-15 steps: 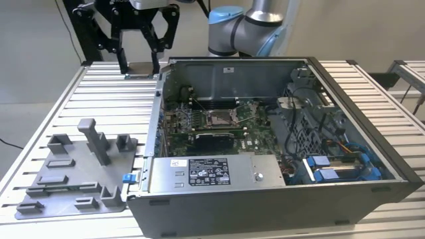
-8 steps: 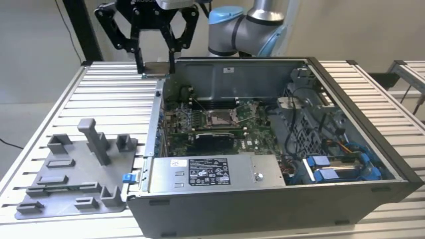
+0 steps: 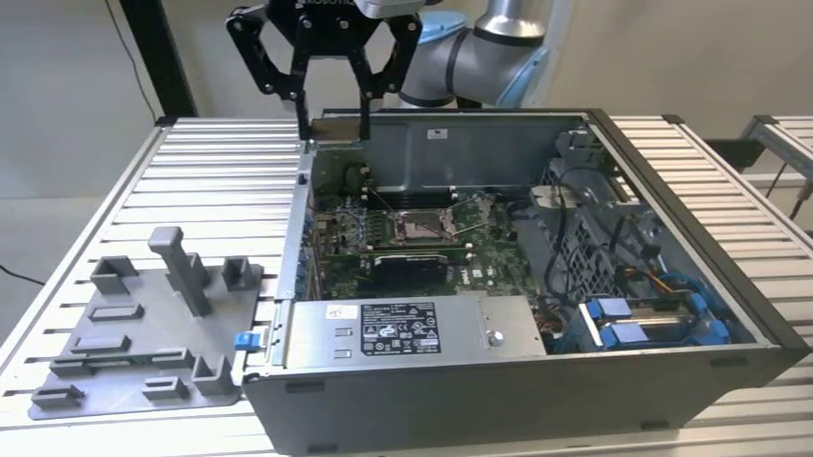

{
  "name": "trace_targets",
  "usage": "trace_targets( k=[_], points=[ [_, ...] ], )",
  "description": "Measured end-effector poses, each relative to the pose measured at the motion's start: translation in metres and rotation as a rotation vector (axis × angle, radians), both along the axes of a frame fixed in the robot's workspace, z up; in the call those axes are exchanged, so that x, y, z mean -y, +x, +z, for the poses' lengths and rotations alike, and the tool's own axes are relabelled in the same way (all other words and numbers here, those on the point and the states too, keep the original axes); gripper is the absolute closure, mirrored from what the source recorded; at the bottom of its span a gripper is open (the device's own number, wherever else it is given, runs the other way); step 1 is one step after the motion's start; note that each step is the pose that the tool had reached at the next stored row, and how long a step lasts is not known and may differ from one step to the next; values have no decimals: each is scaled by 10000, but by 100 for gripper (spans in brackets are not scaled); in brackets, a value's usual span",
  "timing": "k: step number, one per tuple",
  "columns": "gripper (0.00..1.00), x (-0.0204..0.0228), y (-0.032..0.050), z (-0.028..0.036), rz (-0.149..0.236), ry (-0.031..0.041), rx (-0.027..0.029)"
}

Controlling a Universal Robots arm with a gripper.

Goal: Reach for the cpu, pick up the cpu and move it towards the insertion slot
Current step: 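Pick up the cpu and move it towards the insertion slot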

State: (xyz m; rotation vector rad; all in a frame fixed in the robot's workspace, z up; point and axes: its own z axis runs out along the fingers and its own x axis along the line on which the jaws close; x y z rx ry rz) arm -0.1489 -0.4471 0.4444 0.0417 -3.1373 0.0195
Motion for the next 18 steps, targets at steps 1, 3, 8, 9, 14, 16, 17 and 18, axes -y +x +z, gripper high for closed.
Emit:
trace_targets(
  k=[1, 3, 8, 9, 14, 16, 17, 18],
  points=[
    [100, 0, 33, 0, 0, 0, 0],
    [100, 0, 96, 0, 0, 0, 0],
    [100, 0, 255, 0, 1, 0, 0],
    [100, 0, 289, 0, 2, 1, 0],
    [100, 0, 464, 0, 4, 0, 0],
    [100, 0, 535, 0, 4, 1, 1],
    [100, 0, 573, 0, 4, 0, 0],
    [100, 0, 608, 0, 4, 0, 0]
  ],
)
